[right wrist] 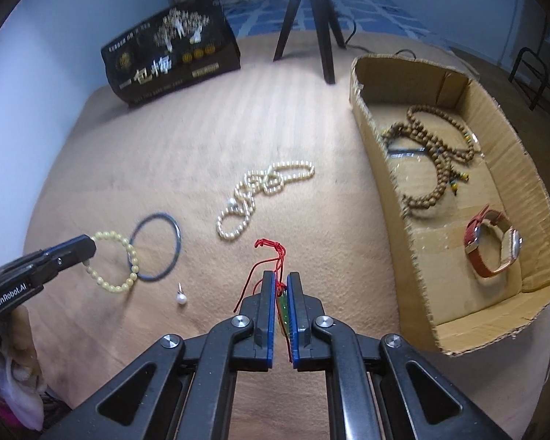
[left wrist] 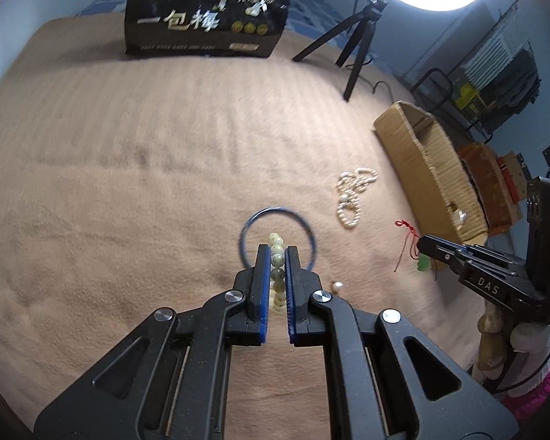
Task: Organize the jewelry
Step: 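Carry the bracelet and jade pendant over the cardboard box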
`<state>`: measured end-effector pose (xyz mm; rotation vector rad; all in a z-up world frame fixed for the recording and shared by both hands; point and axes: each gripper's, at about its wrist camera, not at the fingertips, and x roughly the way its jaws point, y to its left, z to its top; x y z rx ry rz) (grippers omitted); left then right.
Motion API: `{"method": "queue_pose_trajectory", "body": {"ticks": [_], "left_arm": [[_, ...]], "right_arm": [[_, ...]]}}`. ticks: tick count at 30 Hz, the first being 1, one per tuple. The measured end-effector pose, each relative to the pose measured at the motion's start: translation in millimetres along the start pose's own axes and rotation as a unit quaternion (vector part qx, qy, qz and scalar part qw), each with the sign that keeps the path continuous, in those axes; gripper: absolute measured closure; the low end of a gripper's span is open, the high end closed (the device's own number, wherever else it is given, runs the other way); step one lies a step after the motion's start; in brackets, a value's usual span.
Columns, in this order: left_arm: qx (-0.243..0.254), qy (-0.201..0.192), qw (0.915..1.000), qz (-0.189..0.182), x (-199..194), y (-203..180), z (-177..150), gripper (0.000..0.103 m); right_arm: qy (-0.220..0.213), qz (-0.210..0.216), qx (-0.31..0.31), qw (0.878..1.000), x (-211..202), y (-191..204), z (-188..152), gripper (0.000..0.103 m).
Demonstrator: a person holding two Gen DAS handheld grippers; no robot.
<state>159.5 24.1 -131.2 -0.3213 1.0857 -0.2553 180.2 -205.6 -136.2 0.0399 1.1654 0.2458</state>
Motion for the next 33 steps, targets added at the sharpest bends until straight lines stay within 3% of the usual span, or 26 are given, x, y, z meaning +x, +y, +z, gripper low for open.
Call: {"method": "queue_pose_trajectory", "body": {"ticks": [8,15,33], "left_arm": [[0.017,-0.028,0.999,-0.031,-18.1,-28.4,11.3,0.098],[0.038,-0.046,0.9963,-0.062,-24.1,-64.9,23.7,0.098],[0.087,-0.045,0.9868,-0.129,1.1,-163.9,50.3,0.098]], "right_arm": [[-0.049,0.012,0.008,0.999,-35.8,-9.0,10.6,0.1],[-0.092,-0.002,0.018,0.996,-64.4,-26.1,21.4,0.1],[-0.126,-0.021,0.094,0.987,-87.9,-100.7,40.2,0.1]]}}
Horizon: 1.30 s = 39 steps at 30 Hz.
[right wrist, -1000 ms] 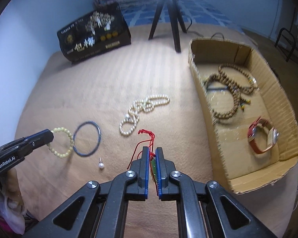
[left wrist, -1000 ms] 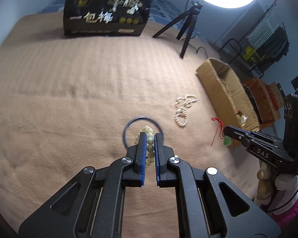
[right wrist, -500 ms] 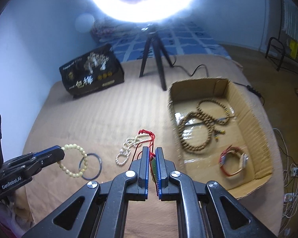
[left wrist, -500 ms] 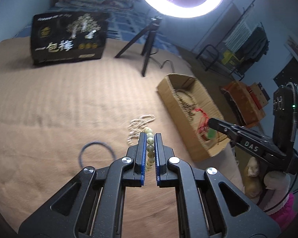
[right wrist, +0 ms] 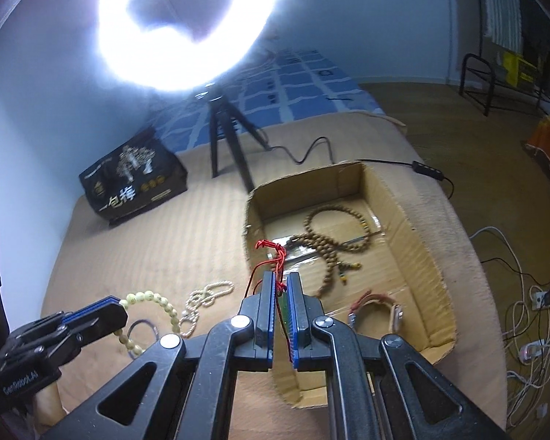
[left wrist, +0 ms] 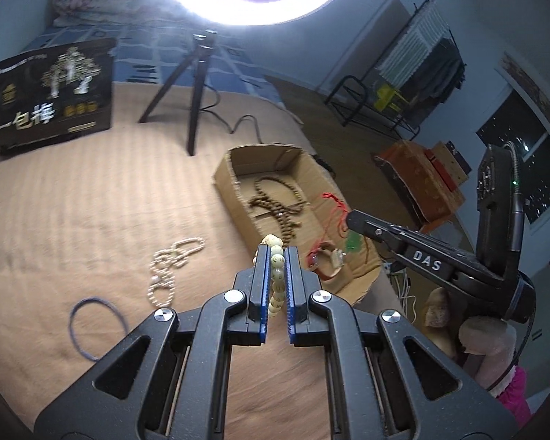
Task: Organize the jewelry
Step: 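Carry the bracelet and jade pendant over the cardboard box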
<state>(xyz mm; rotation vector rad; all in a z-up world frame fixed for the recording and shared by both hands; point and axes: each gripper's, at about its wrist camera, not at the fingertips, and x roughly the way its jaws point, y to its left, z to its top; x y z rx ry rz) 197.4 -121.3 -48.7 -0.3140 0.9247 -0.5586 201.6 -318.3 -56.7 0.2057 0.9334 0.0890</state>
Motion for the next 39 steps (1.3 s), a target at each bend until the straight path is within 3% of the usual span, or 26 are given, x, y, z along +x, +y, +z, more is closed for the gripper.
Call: {"method": "queue_pose_trajectory", "body": {"ticks": [14,36,39], "left_arm": [[0.024,0.024,0.9991,-0.023,56.8,-46.6,11.4,0.098],[0.027,0.074,0.9969,0.007,101.5,-43.0,-12.6,0.098],[0.028,0.075,0.9968,0.006,101.1,-43.5,-11.1,0.098]], "right_arm": [[0.009,-0.028,0.043,0.999,17.9,-47.2,10.0,0.1],[0.041,-0.048,0.063,0.996,44.2,-72.9,2.7,0.099],[0.039,-0.05,0.055,0.996,44.5,-70.1,3.7,0.088]]}}
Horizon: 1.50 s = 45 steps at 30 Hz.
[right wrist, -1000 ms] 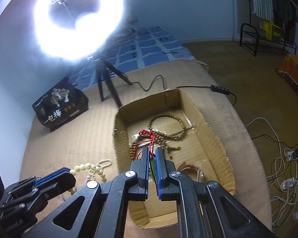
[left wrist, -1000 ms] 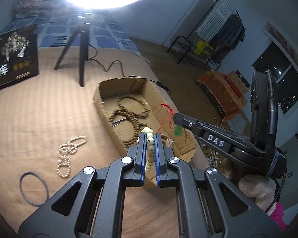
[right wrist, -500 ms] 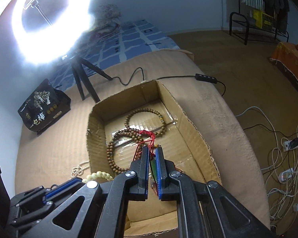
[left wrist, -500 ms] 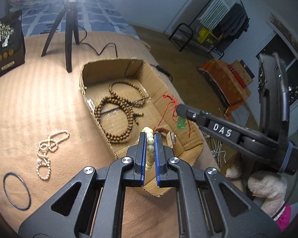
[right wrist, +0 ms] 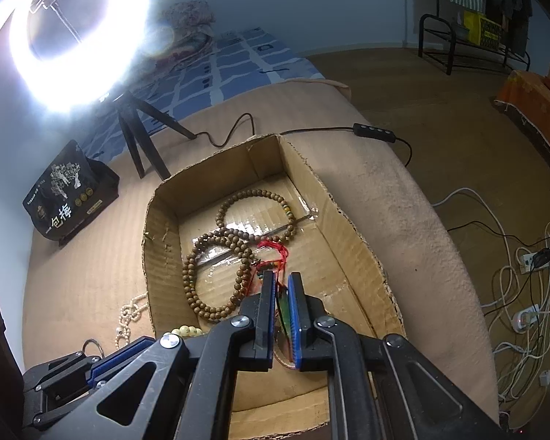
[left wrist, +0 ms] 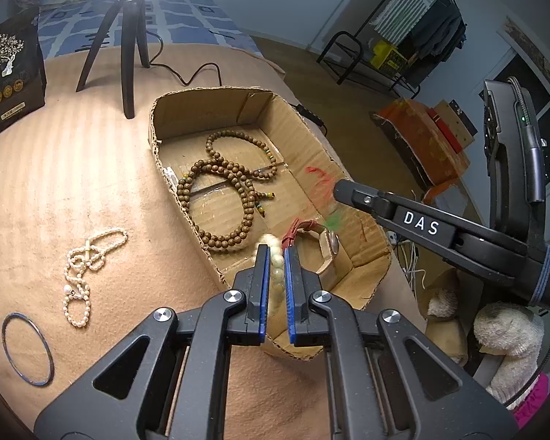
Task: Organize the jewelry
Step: 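Carry the bracelet and jade pendant over the cardboard box, then open both tools to drop the bracelet and pendant into the box, then move the left tool to the blue bangle while the right tool approaches the pearl necklace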
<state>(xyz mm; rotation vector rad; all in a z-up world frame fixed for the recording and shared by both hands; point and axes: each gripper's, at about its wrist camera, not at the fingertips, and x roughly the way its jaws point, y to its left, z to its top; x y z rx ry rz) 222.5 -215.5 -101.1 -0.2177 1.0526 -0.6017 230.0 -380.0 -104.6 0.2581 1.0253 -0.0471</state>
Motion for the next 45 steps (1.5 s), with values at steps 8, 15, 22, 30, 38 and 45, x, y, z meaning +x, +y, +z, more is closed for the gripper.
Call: {"method": "queue_pose_trajectory", "body": {"ticks": [8,15,22,30,38,45], "left_arm": [[0.009,-0.001,0.9998,0.019,-5.5,2.8,-1.1,0.097],[0.011,-0.01,0.9994,0.031,-18.0,10.8,-2.0,0.097],[0.015,-0.025,0.9982,0.053,-42.4,24.3,-1.9,0.097],[0.021,-0.06,0.9928,0.102,-84.7,59.4,-4.4,0.049],[-0.009,-0.057,0.988,0.144,-120.5,120.3,-20.1,0.046],[-0.055,-0.043,0.9853,0.156,-133.4,166.1,-38.9,0.046]], "right_arm": [[-0.012,-0.009,-0.011,1.0,-5.5,5.4,-0.2,0.059],[-0.021,-0.015,-0.013,1.0,-10.6,6.6,-0.6,0.059],[-0.042,-0.01,-0.022,0.999,-20.3,13.6,-1.8,0.043],[-0.067,0.002,-0.069,0.995,-30.8,41.4,-8.2,0.025],[-0.074,0.033,-0.119,0.99,-39.1,78.4,-21.5,0.017],[-0.058,0.06,-0.141,0.987,-31.9,108.6,-33.0,0.017]]}}
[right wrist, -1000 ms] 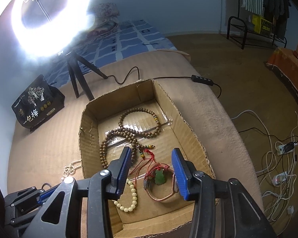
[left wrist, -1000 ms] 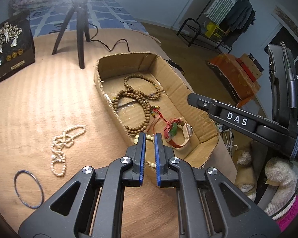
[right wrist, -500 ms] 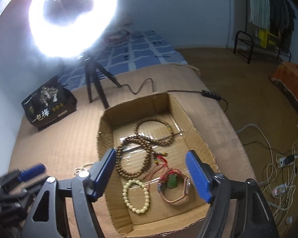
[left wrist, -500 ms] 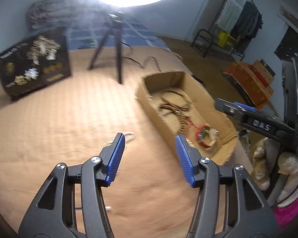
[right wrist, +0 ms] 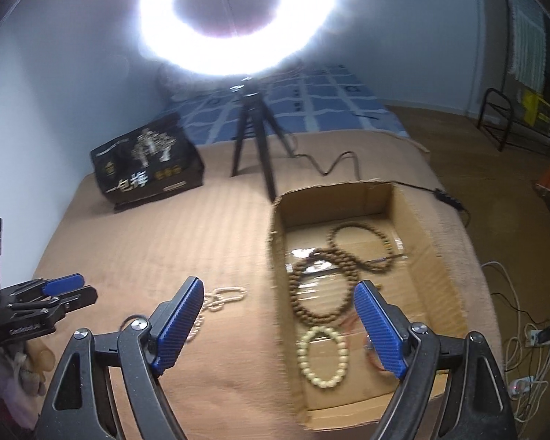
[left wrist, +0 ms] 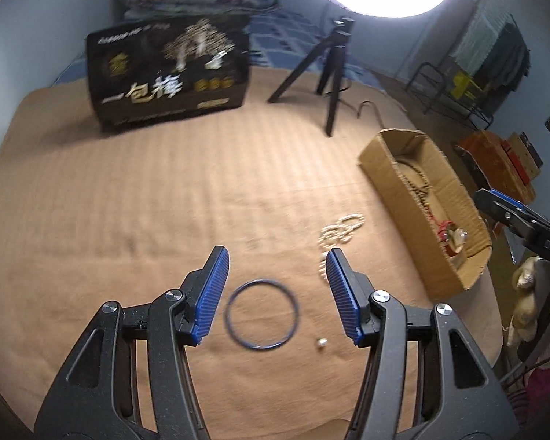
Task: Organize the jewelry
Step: 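Move the left tool to the blue bangle while the right tool approaches the pearl necklace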
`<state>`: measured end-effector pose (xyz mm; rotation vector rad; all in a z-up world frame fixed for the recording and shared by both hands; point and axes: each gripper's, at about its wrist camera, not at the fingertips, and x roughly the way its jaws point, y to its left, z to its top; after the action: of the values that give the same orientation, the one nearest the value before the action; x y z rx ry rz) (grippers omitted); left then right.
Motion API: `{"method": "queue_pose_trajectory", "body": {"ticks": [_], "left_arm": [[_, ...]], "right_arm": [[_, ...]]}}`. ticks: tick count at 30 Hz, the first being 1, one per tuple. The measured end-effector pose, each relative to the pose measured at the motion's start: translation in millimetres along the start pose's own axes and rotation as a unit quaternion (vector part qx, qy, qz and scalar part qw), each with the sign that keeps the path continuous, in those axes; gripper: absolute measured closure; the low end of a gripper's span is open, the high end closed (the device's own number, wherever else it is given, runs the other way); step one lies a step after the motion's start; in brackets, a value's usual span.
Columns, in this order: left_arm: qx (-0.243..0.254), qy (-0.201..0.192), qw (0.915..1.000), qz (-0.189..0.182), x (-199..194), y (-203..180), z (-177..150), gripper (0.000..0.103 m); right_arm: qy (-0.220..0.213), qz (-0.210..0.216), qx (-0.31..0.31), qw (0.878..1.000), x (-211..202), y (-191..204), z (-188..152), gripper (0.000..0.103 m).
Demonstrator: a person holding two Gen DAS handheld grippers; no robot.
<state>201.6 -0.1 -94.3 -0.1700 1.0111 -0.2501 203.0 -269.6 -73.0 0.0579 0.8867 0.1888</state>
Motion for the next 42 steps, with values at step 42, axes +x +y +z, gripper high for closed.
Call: {"method": "queue_pose_trajectory", "body": {"ticks": [42], "left_arm": [[-0.001,0.114,0.9934,0.005,75.9,41.4,-39.4,0.069]], "right_arm": [[0.192,0.016,0.06,0.98,154.2,78.8,-17.9,0.054]]}}
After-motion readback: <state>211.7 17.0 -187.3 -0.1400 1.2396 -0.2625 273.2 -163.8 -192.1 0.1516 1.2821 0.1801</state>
